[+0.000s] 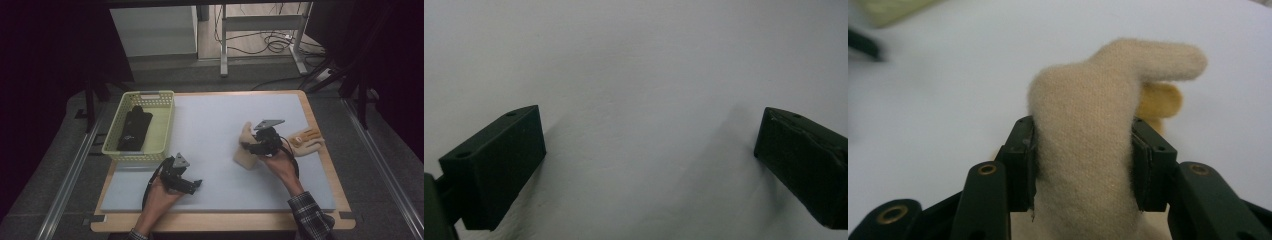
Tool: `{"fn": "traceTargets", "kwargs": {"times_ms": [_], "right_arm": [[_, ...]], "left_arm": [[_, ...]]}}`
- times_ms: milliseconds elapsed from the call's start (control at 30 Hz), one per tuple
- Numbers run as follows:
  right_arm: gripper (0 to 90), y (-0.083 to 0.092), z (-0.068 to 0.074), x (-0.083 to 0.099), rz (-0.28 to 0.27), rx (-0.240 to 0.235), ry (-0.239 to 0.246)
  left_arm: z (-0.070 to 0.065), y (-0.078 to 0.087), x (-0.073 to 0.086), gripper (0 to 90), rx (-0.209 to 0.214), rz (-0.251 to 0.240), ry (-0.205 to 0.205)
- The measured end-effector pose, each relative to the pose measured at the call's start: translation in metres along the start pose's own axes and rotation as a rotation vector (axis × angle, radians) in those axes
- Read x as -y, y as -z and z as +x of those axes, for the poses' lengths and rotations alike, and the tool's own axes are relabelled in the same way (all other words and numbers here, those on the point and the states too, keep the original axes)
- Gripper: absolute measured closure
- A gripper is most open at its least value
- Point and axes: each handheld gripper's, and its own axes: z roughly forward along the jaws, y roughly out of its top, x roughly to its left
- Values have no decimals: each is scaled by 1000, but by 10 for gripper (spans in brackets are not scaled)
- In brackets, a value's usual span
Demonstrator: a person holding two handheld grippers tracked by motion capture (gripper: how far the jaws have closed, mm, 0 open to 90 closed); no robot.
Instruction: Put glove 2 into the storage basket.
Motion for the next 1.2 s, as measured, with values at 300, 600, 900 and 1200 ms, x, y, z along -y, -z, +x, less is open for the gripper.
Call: {"fn": "traceTargets", "kwargs": {"times_ms": [300,600,900,1200], "right_arm": [[286,-27,53,-3,39,-204,89],[278,-5,32,2,13,-95,42],[409,8,-2,28,31,-14,-59],[398,47,-60,51,-2,159,-210]], "left_arm": [[0,0,0,4,-1,0,-3],[0,0,0,4,0,0,0],[0,0,0,4,0,-1,0],[0,0,0,4,0,0,0]]}}
